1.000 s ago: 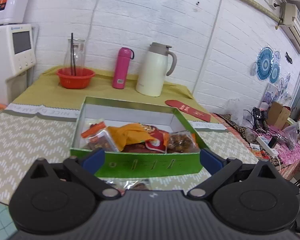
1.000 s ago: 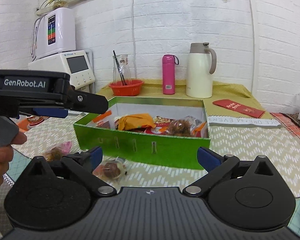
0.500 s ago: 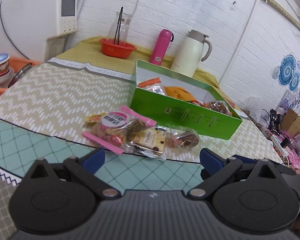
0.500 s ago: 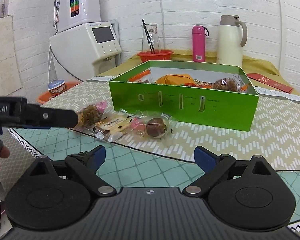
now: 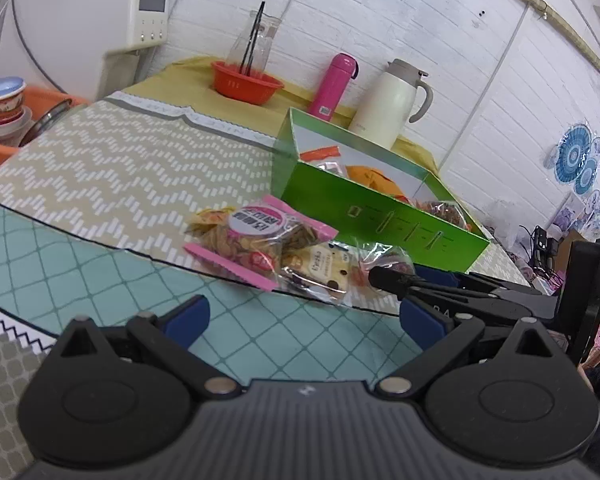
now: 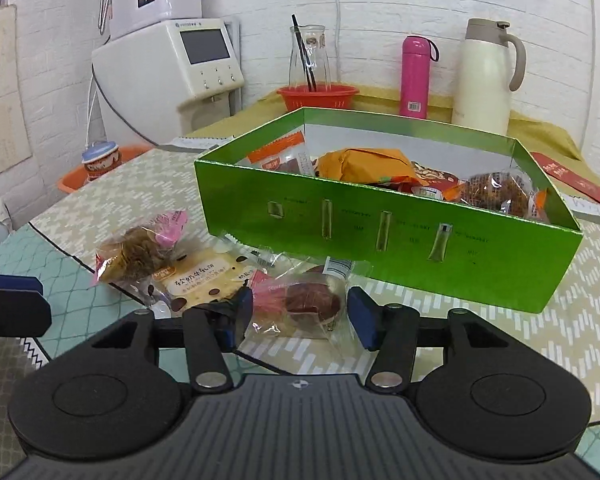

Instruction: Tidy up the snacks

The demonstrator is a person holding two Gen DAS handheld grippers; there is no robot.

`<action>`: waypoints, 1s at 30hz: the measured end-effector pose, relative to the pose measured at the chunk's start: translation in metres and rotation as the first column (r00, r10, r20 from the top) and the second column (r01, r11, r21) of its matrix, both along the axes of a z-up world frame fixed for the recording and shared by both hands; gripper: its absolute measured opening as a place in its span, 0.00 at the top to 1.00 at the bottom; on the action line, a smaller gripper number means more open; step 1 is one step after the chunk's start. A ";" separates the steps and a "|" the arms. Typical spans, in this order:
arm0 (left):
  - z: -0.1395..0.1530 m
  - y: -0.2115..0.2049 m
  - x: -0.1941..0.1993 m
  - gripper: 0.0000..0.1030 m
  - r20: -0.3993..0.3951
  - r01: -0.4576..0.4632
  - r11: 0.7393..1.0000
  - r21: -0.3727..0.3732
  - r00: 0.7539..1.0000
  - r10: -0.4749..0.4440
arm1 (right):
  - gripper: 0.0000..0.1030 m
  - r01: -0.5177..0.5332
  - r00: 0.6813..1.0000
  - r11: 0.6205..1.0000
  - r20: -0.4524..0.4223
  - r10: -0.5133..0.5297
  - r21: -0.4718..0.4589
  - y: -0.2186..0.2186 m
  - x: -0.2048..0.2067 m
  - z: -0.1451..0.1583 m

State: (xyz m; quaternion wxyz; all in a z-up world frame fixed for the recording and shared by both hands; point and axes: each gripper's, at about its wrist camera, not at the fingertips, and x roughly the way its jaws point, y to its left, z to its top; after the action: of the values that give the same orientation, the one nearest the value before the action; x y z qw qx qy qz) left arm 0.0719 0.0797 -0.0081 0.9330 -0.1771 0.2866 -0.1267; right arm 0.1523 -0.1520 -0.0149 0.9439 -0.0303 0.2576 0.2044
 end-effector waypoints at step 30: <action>-0.015 -0.074 0.031 0.54 -0.091 0.311 0.947 -0.085 0.944 -0.318 | 0.00 -0.058 0.998 0.998 -0.010 0.058 0.038 -0.023 -0.086 -0.011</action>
State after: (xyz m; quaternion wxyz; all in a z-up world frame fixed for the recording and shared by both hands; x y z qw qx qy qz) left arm 0.1029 0.0057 -0.0231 0.8780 -0.1678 0.3545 -0.2743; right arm 0.0668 -0.1750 -0.0262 0.9365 -0.0187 0.2582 0.2366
